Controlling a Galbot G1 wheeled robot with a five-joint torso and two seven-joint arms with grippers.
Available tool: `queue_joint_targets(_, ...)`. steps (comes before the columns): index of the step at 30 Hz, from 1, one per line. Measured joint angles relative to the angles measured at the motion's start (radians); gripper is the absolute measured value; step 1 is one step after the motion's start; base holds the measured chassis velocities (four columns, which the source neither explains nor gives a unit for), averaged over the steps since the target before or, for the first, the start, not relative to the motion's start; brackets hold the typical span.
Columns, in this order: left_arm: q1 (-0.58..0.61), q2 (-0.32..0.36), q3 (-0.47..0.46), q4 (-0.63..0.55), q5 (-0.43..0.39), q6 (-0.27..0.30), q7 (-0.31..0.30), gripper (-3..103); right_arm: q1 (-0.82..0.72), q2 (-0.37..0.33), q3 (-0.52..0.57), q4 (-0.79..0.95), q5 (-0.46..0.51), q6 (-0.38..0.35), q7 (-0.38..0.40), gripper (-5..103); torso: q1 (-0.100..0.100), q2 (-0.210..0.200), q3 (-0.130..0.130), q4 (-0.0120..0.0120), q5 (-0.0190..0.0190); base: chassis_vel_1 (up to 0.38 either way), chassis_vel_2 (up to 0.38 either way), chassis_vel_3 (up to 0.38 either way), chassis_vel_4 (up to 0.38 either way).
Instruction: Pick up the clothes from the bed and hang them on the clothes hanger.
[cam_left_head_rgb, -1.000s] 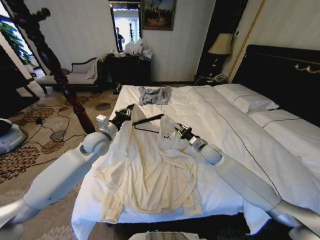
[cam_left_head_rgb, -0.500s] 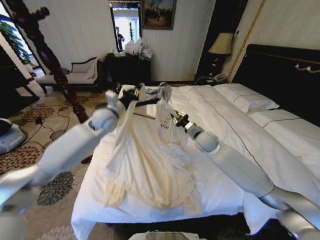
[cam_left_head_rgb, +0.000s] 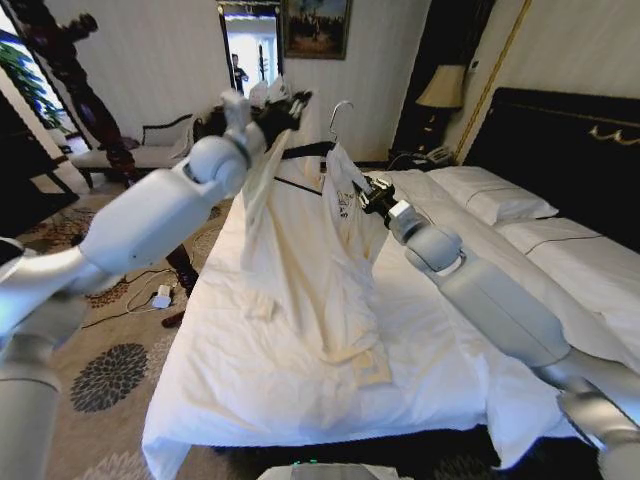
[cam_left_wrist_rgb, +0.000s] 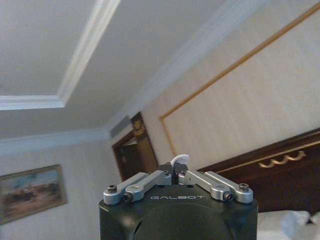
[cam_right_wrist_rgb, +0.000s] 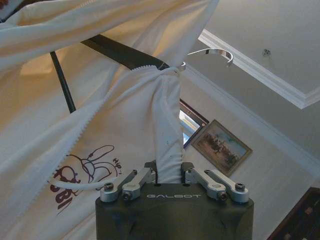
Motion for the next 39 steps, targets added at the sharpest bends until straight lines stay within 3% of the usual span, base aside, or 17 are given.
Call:
queue_joint_targets(4,0.039,0.050,0.002,-0.102,0.000,0.018,-0.016,1,0.007,0.008,0.000,-0.029,0.007,-0.016,0.006,19,0.000,0.000,0.000,0.0000,0.0001,0.000,0.000,0.000,0.000)
queue_joint_targets(9,0.195,0.203,-0.052,-0.324,0.035,0.049,-0.056,1,0.003,0.005,0.022,-0.055,0.033,-0.034,0.030,19,0.000,0.000,0.000,0.0000,-0.0003,0.000,0.000,0.000,0.000)
queue_joint_targets(18,0.433,0.377,-0.177,-0.477,0.140,0.045,-0.057,1,0.033,0.012,0.014,-0.055,0.077,-0.057,0.058,19,0.000,0.000,0.000,0.0007,-0.0005,0.000,0.000,0.000,0.000)
queue_joint_targets(23,0.480,0.367,-0.197,-0.484,0.168,0.031,-0.068,1,0.038,0.020,0.004,-0.041,0.087,-0.063,0.082,19,0.000,0.000,0.000,-0.0003,-0.0005,0.000,0.000,0.000,0.000)
queue_joint_targets(26,0.459,0.311,-0.187,-0.469,0.171,0.034,-0.098,1,0.057,0.039,-0.021,-0.029,0.064,-0.067,0.096,19,0.000,0.000,0.000,-0.0004,0.0000,0.000,0.000,0.000,0.000)
queue_joint_targets(29,0.445,0.299,-0.169,-0.475,0.171,0.040,-0.100,1,0.065,0.044,-0.027,-0.028,0.052,-0.067,0.105,19,0.000,0.000,0.000,-0.0004,0.0000,0.000,0.000,0.000,0.000)
queue_joint_targets(34,0.490,0.346,-0.142,-0.521,0.201,0.037,-0.074,1,0.068,0.042,-0.013,-0.037,0.021,-0.059,0.131,19,0.000,0.000,0.000,-0.0001,0.0002,0.000,0.000,0.000,0.000)
queue_joint_targets(37,0.584,0.386,-0.173,-0.535,0.246,0.023,-0.058,1,0.051,0.041,0.011,-0.027,-0.101,-0.019,0.161,19,0.000,0.000,0.000,0.0005,-0.0004,0.000,0.000,0.000,0.000)
queue_joint_targets(39,0.591,0.387,-0.177,-0.534,0.250,0.023,-0.058,1,0.048,0.041,0.013,-0.024,-0.125,-0.011,0.164,19,0.000,0.000,0.000,0.0005,-0.0004,0.000,0.000,0.000,0.000)
